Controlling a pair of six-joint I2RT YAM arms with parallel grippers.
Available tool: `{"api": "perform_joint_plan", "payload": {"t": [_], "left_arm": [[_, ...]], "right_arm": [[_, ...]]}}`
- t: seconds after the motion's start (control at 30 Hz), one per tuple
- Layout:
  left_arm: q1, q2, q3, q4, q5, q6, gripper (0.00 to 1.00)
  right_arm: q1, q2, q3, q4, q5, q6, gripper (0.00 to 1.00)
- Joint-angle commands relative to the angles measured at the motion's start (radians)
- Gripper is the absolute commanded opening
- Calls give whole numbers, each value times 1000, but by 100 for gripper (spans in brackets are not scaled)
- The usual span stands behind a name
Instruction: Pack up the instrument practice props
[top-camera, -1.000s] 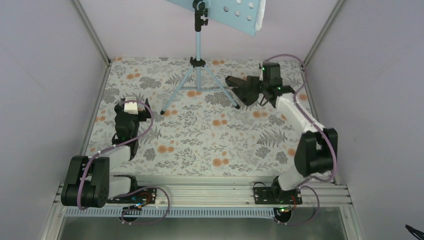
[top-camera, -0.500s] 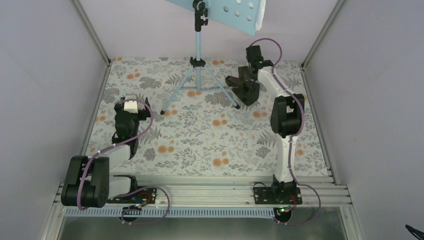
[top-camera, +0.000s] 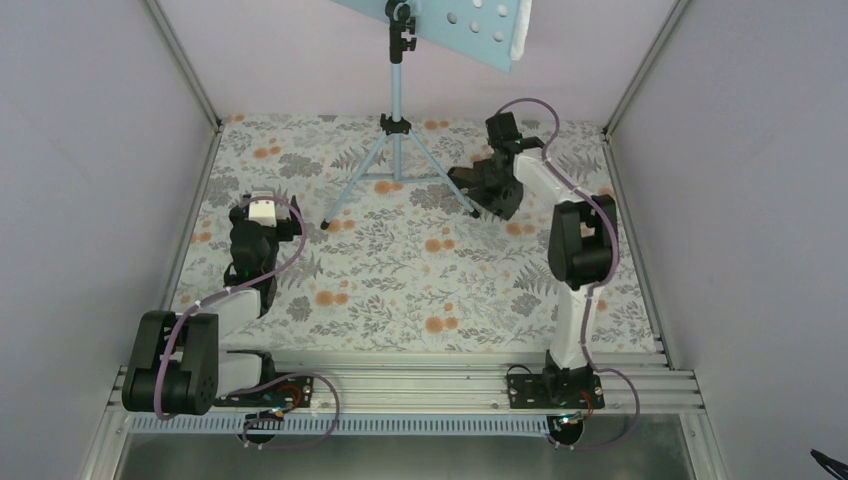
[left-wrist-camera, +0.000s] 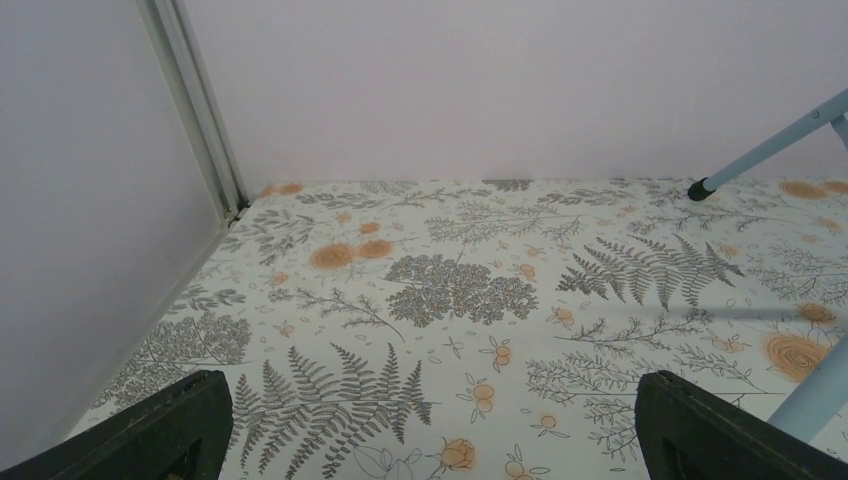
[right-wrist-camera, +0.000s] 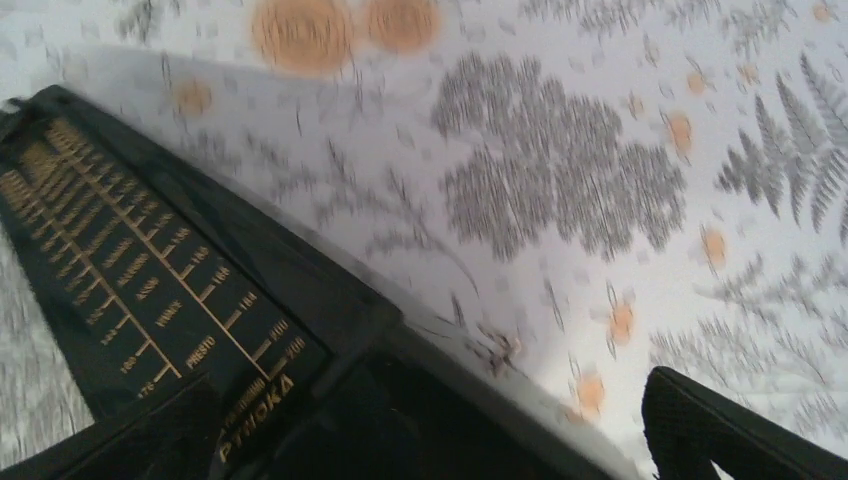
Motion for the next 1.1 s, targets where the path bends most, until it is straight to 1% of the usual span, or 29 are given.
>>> {"api": "perform_joint_plan", "payload": {"t": [0.0, 0.13, 0.23, 0.3, 0.4, 0.57, 0.67, 0.73, 0.8, 0.87, 0.93, 1.07], "left_arm": [[-5, 2, 21, 5, -6, 10, 100], [-5, 0, 18, 9, 2, 3, 100], [-6, -3, 14, 10, 4, 1, 100], [-7, -3, 12, 11, 4, 0, 100], [-7, -3, 12, 12, 7, -1, 100], [-8, -9, 12, 8, 2, 2, 100], [-8, -13, 10, 7, -2, 3, 100], [-8, -12, 12, 7, -4, 3, 100], [-8, -11, 13, 7, -6, 4, 100], [-8, -9, 16, 6, -5, 6, 100], [-8, -8, 23, -5, 1, 6, 100], [-8, -6, 29, -8, 6, 6, 100]], "right_arm": [[10, -175, -218, -37, 61, 59, 100], [9, -328, -430, -18, 59, 110, 100], [10, -401, -526, -13, 36, 130, 100], [14, -428, -533, -25, 33, 131, 100], [17, -450, -482, -44, 33, 124, 100], [15, -443, -411, 35, -83, 86, 100], [-3, -379, -370, 50, -67, 121, 100], [-20, -334, -343, 28, -55, 159, 100], [-28, -309, -335, 2, -5, 207, 100], [-33, -325, -365, 9, 39, 252, 100], [-51, -377, -435, 47, 32, 294, 100], [-123, -556, -645, 191, -85, 366, 100]]}}
